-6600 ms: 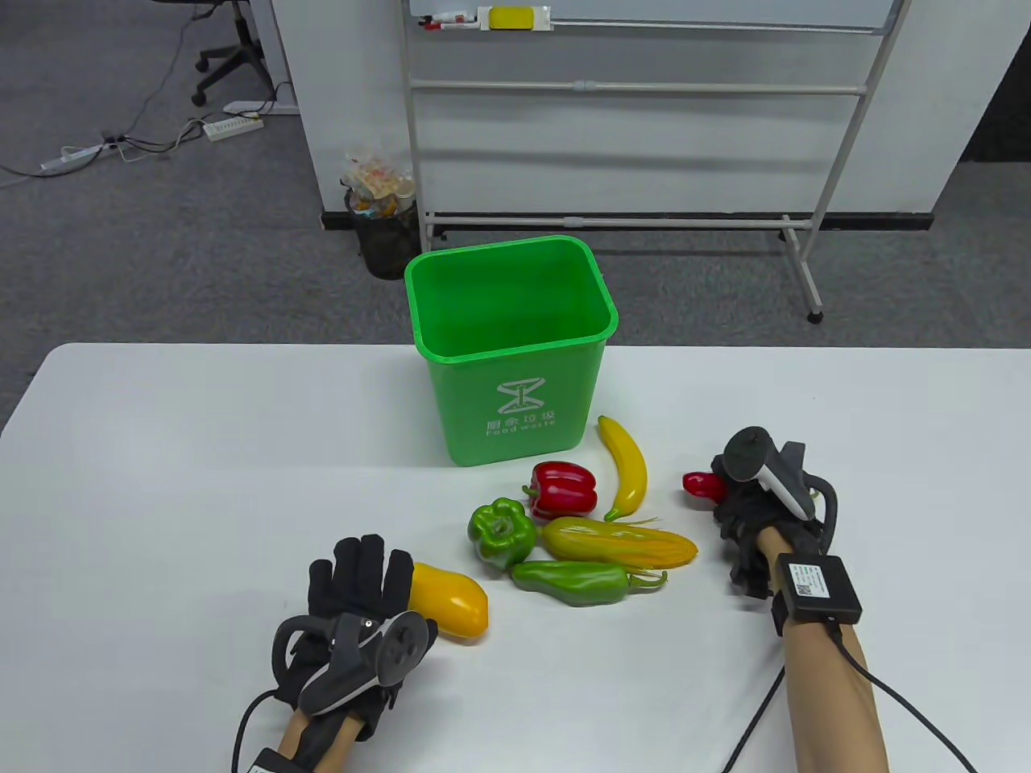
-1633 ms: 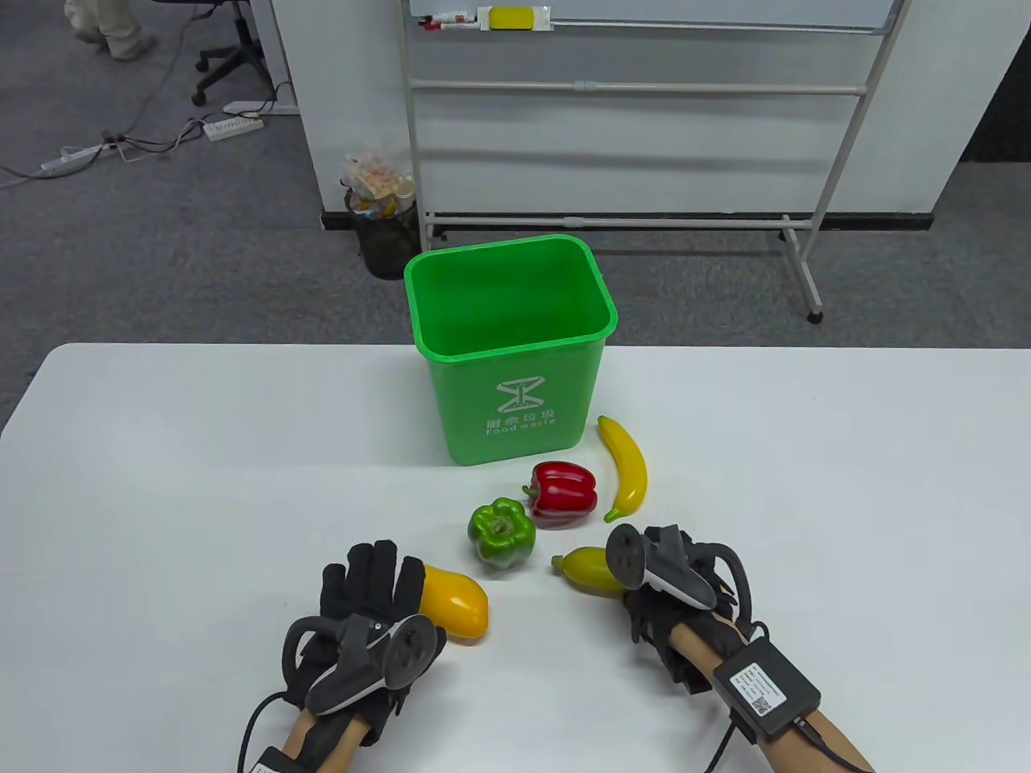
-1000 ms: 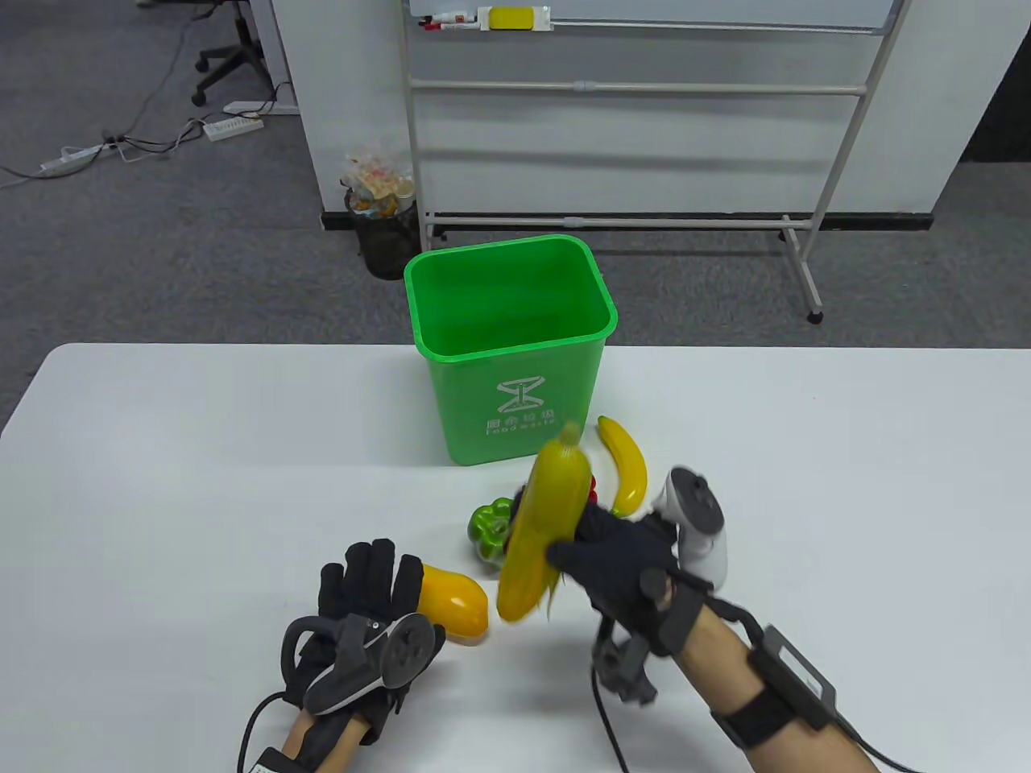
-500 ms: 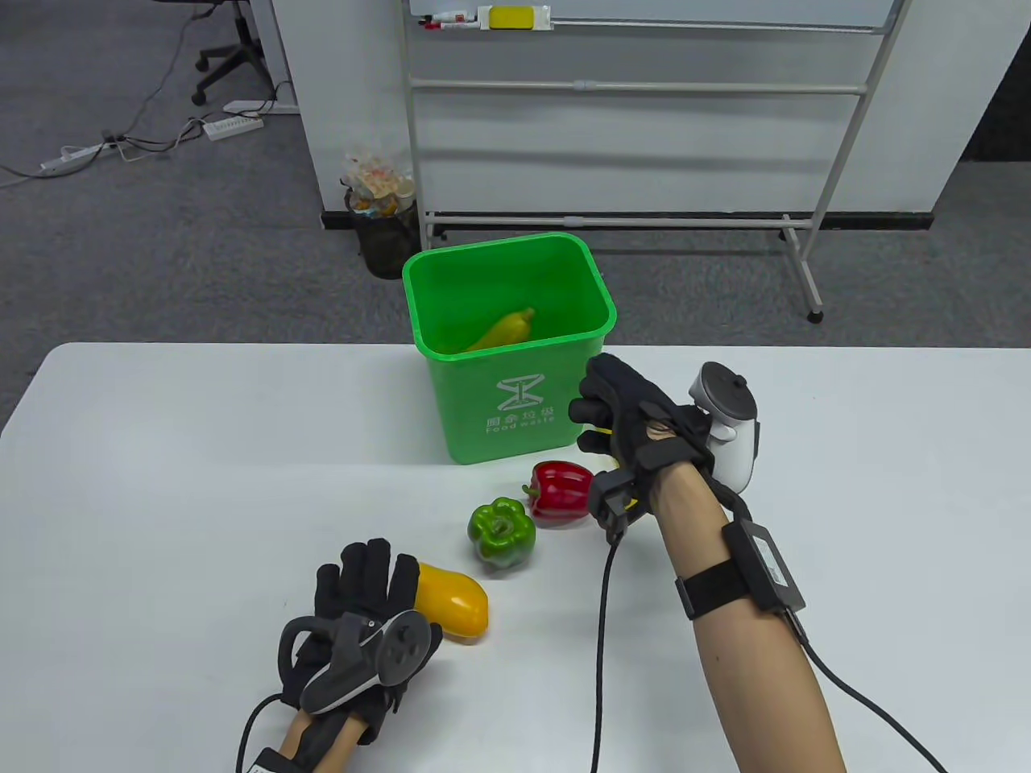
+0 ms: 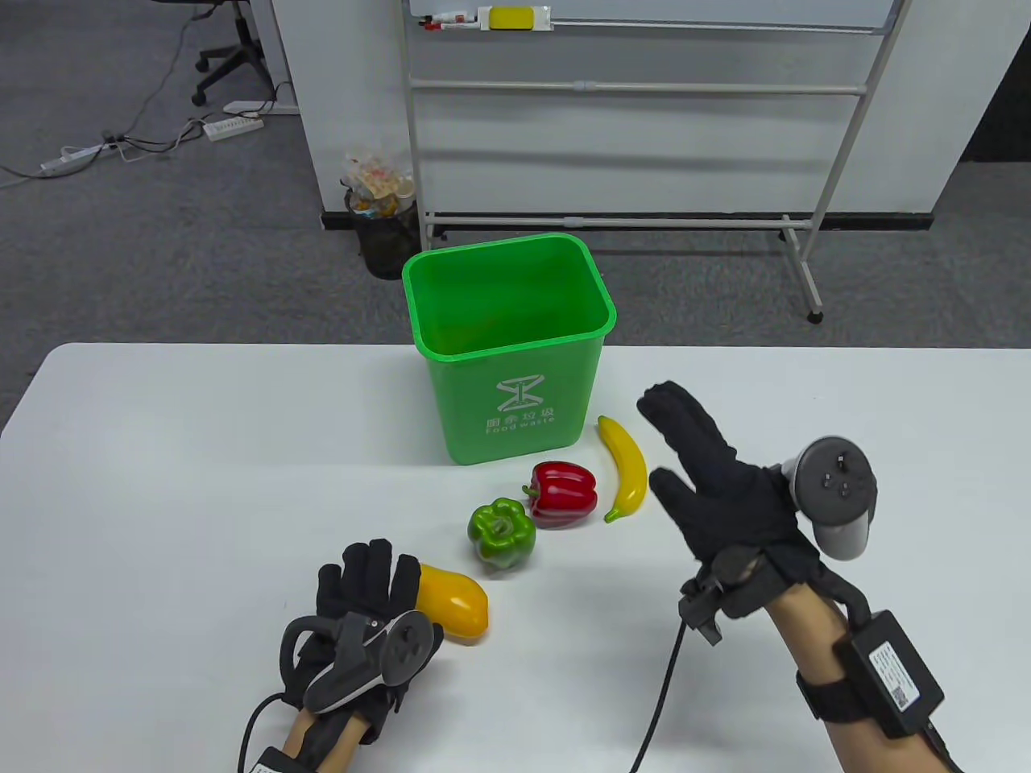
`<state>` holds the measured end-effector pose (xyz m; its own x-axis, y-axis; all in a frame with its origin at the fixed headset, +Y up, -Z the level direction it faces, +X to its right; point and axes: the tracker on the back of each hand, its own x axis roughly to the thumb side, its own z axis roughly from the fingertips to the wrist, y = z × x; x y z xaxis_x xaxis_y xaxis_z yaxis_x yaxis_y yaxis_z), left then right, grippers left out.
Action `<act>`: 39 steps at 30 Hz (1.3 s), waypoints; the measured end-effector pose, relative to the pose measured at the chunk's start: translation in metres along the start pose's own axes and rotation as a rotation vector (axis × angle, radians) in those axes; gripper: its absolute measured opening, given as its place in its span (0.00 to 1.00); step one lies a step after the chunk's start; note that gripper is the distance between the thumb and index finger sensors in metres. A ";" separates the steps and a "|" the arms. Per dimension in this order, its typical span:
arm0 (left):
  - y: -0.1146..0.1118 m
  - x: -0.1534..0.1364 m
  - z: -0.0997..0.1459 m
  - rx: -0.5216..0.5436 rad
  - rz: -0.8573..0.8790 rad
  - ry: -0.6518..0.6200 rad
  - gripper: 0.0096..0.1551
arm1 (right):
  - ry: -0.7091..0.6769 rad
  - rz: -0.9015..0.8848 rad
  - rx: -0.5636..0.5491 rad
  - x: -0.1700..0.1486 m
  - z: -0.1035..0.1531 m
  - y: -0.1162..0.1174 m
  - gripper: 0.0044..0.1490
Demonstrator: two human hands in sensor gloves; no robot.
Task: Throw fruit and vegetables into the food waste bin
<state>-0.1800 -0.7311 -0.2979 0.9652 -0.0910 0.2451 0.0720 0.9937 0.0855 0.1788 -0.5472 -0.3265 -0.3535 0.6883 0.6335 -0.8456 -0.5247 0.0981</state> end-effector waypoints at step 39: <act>-0.043 0.029 -0.050 -0.170 0.133 -0.191 0.58 | 0.543 0.772 0.210 -0.157 0.128 -0.009 0.51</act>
<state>-0.1426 -0.7734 -0.3427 0.9053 0.0460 0.4223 0.0047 0.9930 -0.1182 0.2929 -0.7148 -0.3290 -0.9632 0.2262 0.1449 -0.2324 -0.9722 -0.0278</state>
